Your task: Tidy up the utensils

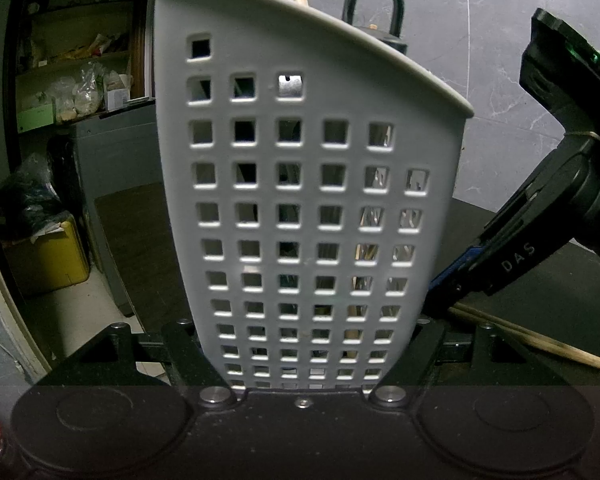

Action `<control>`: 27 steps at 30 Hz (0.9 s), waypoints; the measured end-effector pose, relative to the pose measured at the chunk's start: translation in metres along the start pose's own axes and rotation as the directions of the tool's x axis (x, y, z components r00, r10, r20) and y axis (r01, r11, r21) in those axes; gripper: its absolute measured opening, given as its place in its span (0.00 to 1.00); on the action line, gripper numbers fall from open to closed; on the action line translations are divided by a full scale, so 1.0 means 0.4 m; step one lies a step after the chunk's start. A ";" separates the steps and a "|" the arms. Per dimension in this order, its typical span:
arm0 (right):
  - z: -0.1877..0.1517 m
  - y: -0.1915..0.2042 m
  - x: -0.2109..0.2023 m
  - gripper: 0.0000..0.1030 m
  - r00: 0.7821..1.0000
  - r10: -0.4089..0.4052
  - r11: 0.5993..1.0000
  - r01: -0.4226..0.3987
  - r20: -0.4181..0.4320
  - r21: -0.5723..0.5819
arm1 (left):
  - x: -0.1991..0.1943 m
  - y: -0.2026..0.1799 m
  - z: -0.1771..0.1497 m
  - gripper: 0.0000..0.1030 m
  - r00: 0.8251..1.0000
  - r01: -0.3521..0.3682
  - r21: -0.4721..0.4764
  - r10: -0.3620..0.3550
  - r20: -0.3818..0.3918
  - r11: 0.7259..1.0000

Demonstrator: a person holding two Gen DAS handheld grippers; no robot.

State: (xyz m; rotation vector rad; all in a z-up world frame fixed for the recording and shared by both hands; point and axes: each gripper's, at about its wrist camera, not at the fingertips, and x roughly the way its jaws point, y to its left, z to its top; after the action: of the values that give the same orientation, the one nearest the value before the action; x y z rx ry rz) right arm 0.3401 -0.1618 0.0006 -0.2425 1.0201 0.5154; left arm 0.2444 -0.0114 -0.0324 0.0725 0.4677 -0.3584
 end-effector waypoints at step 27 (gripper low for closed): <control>-0.061 -0.039 -0.052 0.13 0.992 0.023 0.997 -0.033 0.126 0.072 | 0.002 0.011 0.000 0.73 1.000 -0.003 -0.003 0.003 0.005 1.000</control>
State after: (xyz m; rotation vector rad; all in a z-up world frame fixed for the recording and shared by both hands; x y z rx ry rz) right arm 0.3214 -0.1917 0.0053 -0.1287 0.9197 0.5110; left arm 0.2466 -0.0074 -0.0327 0.0692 0.4633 -0.3550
